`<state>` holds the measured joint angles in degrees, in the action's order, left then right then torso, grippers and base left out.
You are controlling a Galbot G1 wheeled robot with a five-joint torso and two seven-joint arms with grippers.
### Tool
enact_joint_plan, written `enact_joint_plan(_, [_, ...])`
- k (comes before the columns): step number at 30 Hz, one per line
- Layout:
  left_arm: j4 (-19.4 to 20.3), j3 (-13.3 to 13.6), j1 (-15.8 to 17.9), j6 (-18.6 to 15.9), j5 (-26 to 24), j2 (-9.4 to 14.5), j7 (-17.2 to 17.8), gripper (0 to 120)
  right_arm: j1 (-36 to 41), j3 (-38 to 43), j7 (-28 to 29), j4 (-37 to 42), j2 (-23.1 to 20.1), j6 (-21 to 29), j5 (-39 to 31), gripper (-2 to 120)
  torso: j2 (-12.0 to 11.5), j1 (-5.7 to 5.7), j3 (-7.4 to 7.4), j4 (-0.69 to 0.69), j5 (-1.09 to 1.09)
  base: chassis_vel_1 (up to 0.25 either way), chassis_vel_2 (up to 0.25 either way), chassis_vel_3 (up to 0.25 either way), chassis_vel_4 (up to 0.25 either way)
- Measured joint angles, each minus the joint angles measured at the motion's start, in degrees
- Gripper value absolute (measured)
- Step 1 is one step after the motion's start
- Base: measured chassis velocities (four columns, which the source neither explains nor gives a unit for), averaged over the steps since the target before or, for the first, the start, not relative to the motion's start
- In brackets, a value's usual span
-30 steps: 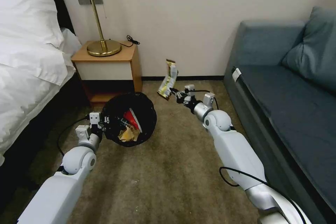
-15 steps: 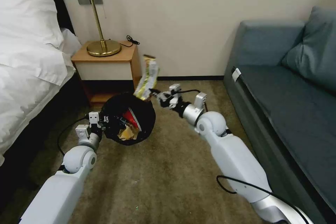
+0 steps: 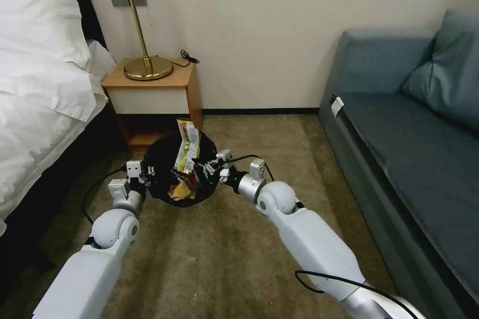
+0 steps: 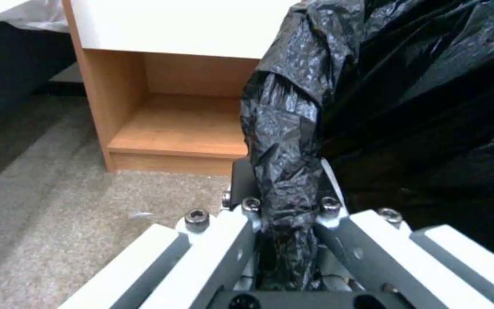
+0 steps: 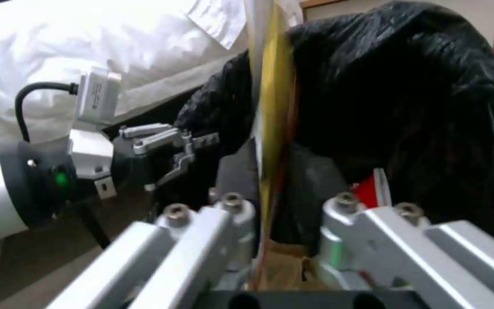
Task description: Pick up the trash bin, then pick up the garbage on the floor and place it into the trash bin.
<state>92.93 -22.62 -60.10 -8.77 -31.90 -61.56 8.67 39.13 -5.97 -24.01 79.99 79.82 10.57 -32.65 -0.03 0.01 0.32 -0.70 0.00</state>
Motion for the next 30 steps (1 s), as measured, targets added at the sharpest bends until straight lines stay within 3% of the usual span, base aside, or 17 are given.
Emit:
enact_joint_plan(8, [-0.61, -0.24, 0.36, 0.1, -0.24, 0.12, -0.18, 1, -0.93, -0.96, -0.39, -0.35, 0.41, -0.37, -0.4, 40, 0.0, 0.0, 0.0, 0.0, 0.0, 0.0, 0.0, 0.0, 0.0])
enact_joint_plan(12, [-1.28, -0.56, 0.64, 0.21, -0.6, 0.15, -0.27, 1, -1.69, -1.19, -0.37, -0.65, 0.61, -0.45, -1.16, 62, 0.0, 0.0, 0.0, 0.0, 0.0, 0.0, 0.0, 0.0, 0.0])
enact_joint_plan(16, [-1.44, -0.69, 0.68, 0.21, -1.09, 0.13, -0.21, 1, -1.86, -0.92, -0.3, -0.3, 0.63, -0.45, -1.71, 71, 0.0, 0.0, 0.0, 0.0, 0.0, 0.0, 0.0, 0.0, 0.0])
enact_joint_plan(18, [-1.49, -0.69, 0.84, 0.2, -1.89, -0.15, 0.22, 1, -2.13, -0.62, -0.01, 0.45, 0.69, -0.35, -1.95, 85, 0.0, 0.0, 0.0, 0.0, 0.0, 0.0, 0.0, 0.0, 0.0])
enact_joint_plan(21, [-1.48, -0.69, 0.93, -0.01, -2.77, -0.32, 0.92, 1, -2.22, -0.22, 0.09, 0.75, 0.74, -0.35, -1.54, 89, 0.0, 0.0, 0.0, 0.0, 0.0, 0.0, 0.0, 0.0, 0.0])
enact_joint_plan(23, [-0.99, -0.65, 1.01, -1.03, -6.08, -0.74, 3.14, 1, -2.39, 1.16, 0.52, 1.54, 0.95, -0.39, -1.2, 98, 0.0, 0.0, 0.0, 0.0, 0.0, 0.0, 0.0, 0.0, 0.0])
enact_joint_plan(30, [0.18, -1.16, 1.16, -2.78, -12.81, -2.08, 8.18, 1, -2.34, 4.3, 1.69, 2.43, 1.1, -0.32, -1.85, 100, 0.0, 0.01, 0.0, 0.01, 0.01, 0.0, 0.0, 0.0, 0.0])
